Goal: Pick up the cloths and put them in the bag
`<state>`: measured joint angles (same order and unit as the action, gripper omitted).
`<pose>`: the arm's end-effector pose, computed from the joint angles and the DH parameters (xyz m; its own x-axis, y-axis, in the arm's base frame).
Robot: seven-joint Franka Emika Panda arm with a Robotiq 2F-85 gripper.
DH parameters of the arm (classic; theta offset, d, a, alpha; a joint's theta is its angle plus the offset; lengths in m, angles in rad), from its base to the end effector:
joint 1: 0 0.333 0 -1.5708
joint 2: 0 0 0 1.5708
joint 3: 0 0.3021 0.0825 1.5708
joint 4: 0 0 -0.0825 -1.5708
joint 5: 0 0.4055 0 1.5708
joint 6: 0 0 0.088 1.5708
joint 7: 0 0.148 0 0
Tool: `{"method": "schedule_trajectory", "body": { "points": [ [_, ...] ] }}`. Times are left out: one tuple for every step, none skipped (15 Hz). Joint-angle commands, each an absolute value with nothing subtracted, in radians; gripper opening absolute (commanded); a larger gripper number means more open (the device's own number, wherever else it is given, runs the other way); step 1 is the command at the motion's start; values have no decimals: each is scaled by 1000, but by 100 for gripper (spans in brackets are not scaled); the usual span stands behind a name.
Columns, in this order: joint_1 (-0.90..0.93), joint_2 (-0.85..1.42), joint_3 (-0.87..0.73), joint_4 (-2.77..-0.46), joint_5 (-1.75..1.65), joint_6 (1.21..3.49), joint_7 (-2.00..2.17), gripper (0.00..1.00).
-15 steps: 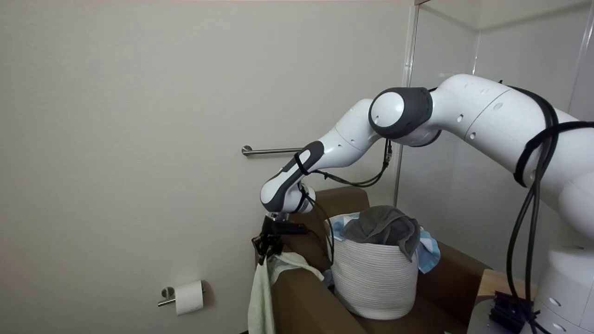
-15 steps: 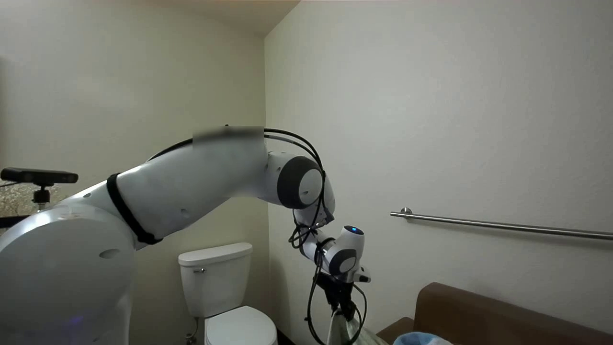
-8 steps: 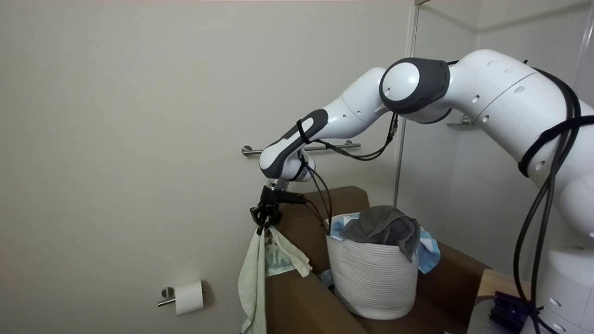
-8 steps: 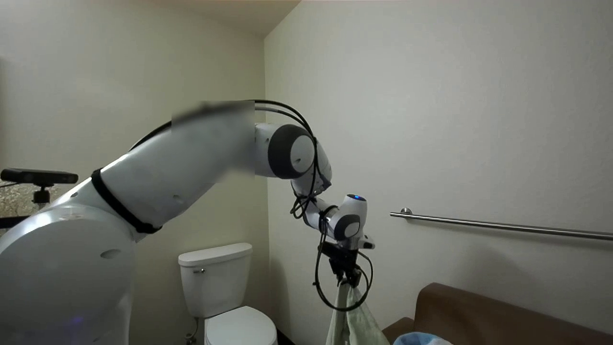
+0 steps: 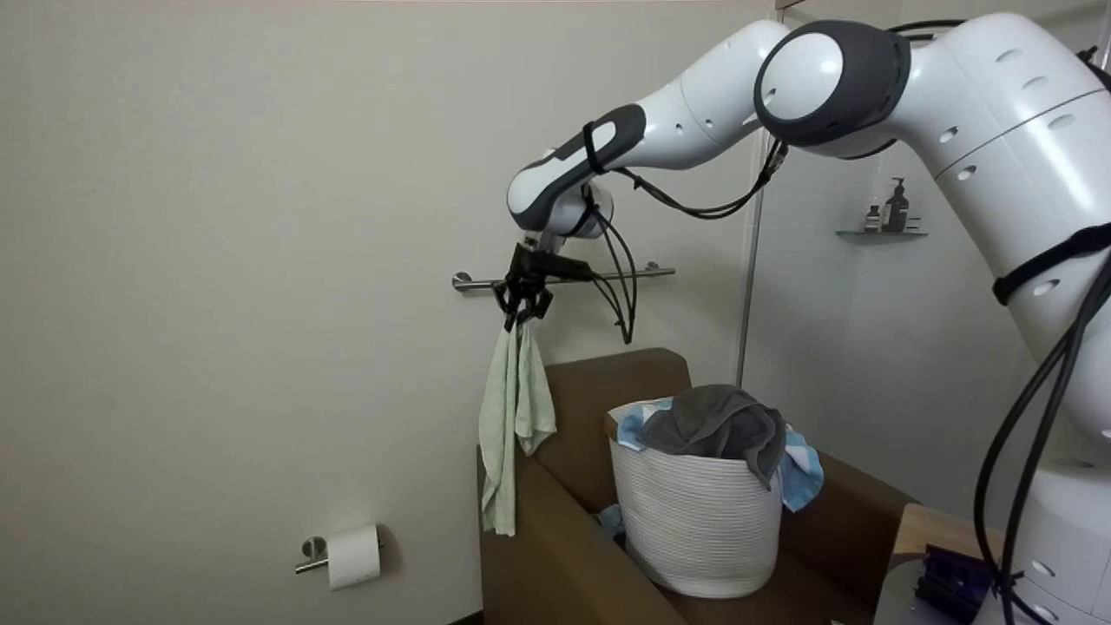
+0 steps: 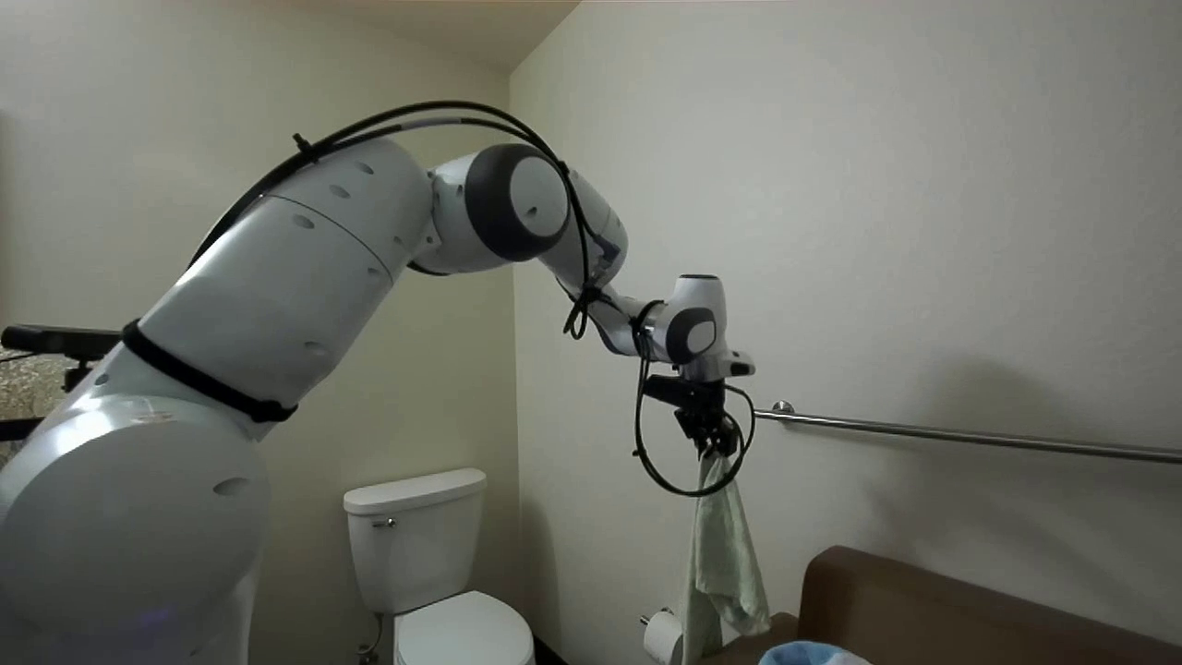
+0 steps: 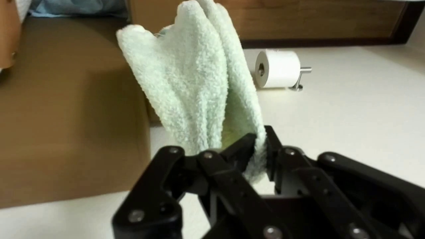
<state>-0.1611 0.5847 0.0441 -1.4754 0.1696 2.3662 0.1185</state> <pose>0.7561 -0.0869 0.3080 0.8952 -0.3566 0.2672 -0.3084 -0.9287 -0.2060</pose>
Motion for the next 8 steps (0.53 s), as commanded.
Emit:
{"method": "schedule_trajectory", "body": {
  "points": [
    [-92,451,-95,-1502,79,2329,277,9],
    [-80,427,-129,-1500,41,2324,314,9],
    [-71,406,-165,-1490,-2,2312,354,9],
    [-64,382,-197,-1483,-46,2301,395,9],
    [-59,362,-227,-1481,-89,2291,437,8],
    [-58,345,-252,-1467,-125,2249,477,8],
    [-65,322,-273,-1465,-152,2206,507,8],
    [-72,306,-288,-1458,-175,2151,531,8]
  ]
}}
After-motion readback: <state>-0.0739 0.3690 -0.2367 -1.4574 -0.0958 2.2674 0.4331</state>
